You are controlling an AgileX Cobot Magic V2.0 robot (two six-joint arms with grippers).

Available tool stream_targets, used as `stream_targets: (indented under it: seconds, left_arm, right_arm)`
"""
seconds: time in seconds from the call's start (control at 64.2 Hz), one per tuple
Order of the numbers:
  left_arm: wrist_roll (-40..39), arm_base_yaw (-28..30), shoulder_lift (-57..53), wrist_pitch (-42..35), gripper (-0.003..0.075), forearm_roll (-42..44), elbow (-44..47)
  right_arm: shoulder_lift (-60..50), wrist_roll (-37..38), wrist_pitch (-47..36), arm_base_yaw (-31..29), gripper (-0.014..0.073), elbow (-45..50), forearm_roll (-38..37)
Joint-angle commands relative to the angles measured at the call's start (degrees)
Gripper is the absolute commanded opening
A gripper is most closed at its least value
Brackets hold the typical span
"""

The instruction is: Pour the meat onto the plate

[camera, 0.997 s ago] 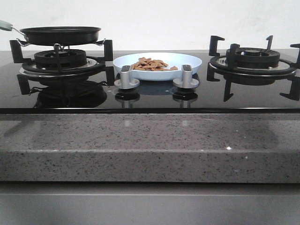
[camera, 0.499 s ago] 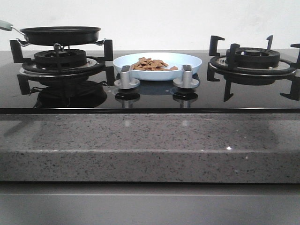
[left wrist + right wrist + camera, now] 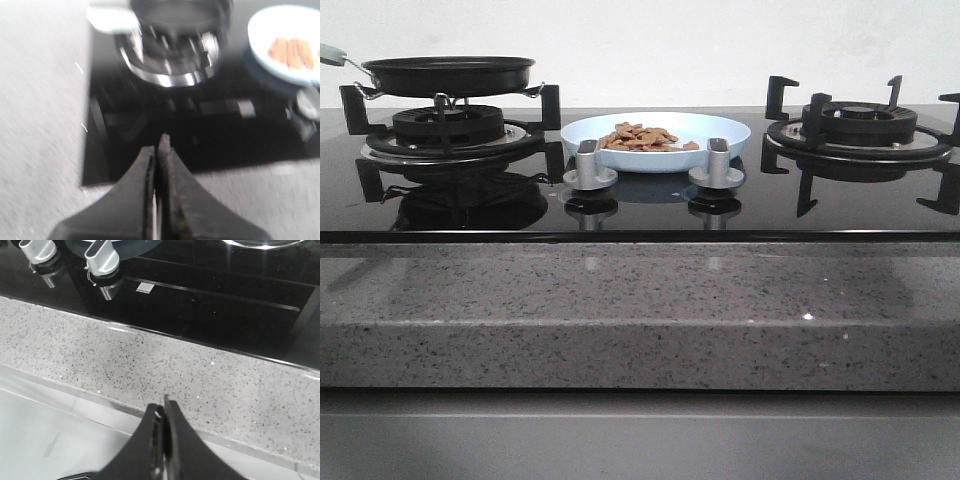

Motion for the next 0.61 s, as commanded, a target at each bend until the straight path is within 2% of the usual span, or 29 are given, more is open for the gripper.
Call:
stream_targets:
  seconds: [0.0, 0.125, 0.296, 0.592]
  left_arm:
    - [0.3, 1.4, -5.7, -10.7, -0.0020, -0.3, 3.9]
    - [0.3, 3.4, -14.9, -19.2, -0.0020, -1.9, 14.6]
    - [0.3, 4.6, -24.3, -27.1, -0.0020, -2.8, 26.6]
    - [0.3, 4.6, -33.1, -41.3, -0.0020, -3.6, 39.0]
  right_arm:
    - [0.1, -0.1, -3.3, -0.1, -0.0069, -1.4, 0.0]
    - [0.1, -0.1, -3.3, -0.1, -0.0069, -1.4, 0.0]
    - [0.1, -0.1, -3.3, -0.1, -0.0069, -1.4, 0.0]
    - [0.1, -0.1, -3.3, -0.1, -0.0069, -1.4, 0.0]
